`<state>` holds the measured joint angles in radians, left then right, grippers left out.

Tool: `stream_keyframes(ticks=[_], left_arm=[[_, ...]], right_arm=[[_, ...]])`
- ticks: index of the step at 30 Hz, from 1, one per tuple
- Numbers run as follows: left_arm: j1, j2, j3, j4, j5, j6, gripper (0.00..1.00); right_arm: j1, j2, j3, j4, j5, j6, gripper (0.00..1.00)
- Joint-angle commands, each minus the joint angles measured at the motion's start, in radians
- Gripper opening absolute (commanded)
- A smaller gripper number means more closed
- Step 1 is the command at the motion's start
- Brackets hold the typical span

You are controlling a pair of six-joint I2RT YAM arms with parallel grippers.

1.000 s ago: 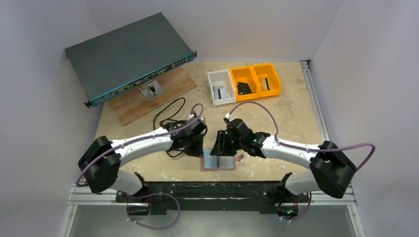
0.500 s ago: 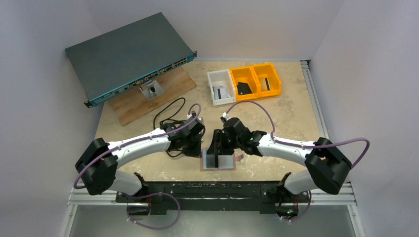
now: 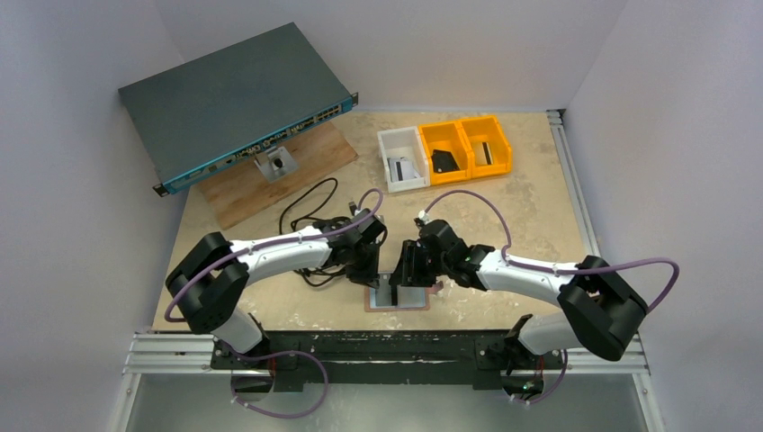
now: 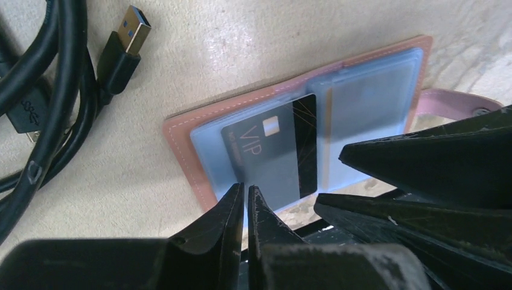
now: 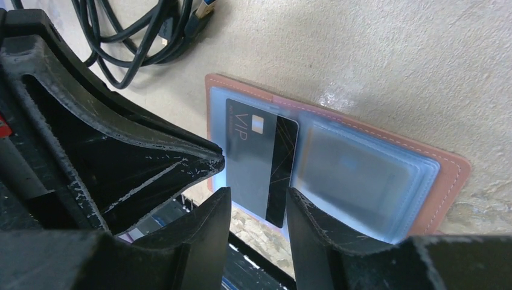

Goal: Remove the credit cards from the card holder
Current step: Remove the credit card from the card holder.

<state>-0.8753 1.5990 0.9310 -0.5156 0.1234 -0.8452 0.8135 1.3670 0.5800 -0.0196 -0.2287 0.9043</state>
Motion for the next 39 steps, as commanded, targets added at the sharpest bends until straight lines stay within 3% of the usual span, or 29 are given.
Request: stream_keyframes(ticks=[1, 24, 39], left_arm=[[0.007, 0.026, 0.035, 0.006, -0.031, 0.009, 0.05], [0.007, 0.095, -0.036, 0.024, -0.065, -0.033, 0.0], [0.006, 0.099, -0.041, 0.028, -0.058, -0.04, 0.0]], right_arm=[[-0.012, 0.028, -0.019, 0.082, -0.036, -0.002, 0.38], [-0.036, 0.118, -0.108, 0.221, -0.085, 0.016, 0.37], [-0.084, 0.114, -0.178, 0.399, -0.177, 0.089, 0.09]])
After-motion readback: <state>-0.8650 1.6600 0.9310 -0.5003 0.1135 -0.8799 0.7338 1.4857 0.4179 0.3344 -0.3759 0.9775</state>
